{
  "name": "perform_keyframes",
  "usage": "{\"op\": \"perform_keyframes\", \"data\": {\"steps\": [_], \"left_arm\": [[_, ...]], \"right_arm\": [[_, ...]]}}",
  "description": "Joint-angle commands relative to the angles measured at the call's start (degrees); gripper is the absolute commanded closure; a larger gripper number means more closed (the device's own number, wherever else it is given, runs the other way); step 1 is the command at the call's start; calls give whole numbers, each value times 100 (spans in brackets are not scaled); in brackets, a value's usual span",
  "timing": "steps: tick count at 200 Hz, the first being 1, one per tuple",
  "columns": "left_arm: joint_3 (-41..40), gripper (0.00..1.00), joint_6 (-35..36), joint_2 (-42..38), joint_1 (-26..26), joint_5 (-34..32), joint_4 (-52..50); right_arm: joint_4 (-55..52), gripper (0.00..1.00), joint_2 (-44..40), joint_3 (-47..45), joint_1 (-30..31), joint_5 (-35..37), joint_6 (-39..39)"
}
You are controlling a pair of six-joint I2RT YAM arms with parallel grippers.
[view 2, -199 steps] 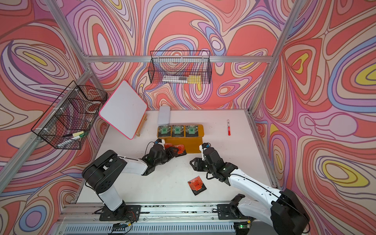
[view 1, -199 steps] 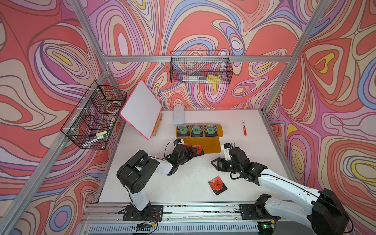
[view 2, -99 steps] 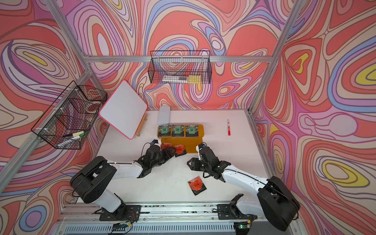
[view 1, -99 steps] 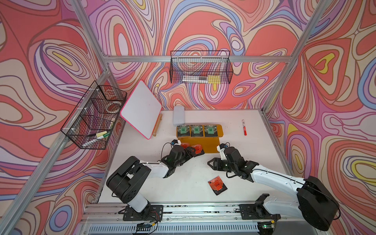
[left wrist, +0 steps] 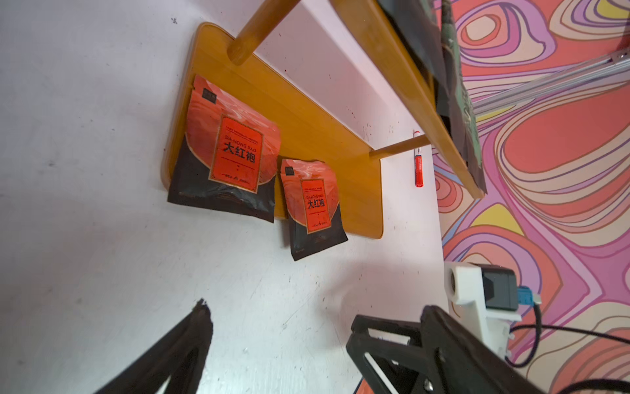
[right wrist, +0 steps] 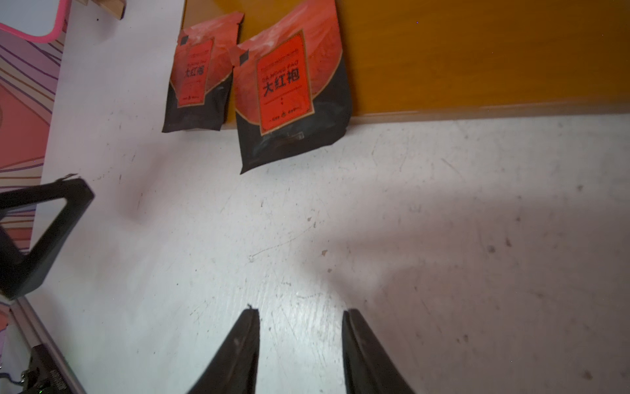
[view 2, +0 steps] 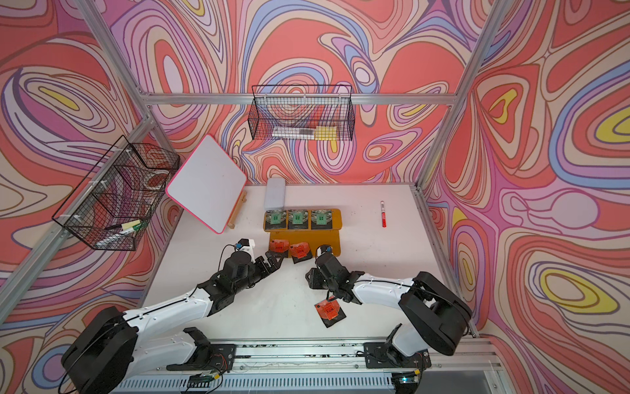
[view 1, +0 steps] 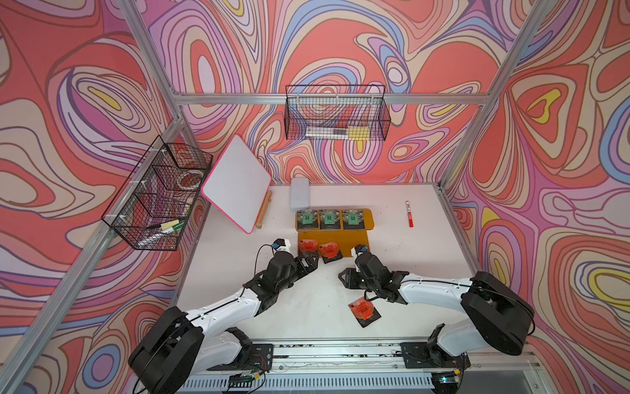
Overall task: Place the tea bags on the shelf by color
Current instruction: Place the tea bag on the shelf.
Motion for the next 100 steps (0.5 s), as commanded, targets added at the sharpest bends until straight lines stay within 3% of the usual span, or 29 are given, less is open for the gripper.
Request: {"op": "perform_keyframes", "data": {"steps": [1,61,100], "left_arm": [[-49,1,485,-413,-23,-20,-852],[-306,1,823,-1632,-14,-289,-1752],[-394,1,890,-1921,-14,-422,-1993]], "right_arm": [[495,60,224,131,171,616,-26],[761,68,865,475,336,1126,-164],[606,72,1189,768,335,1354,-298]]}}
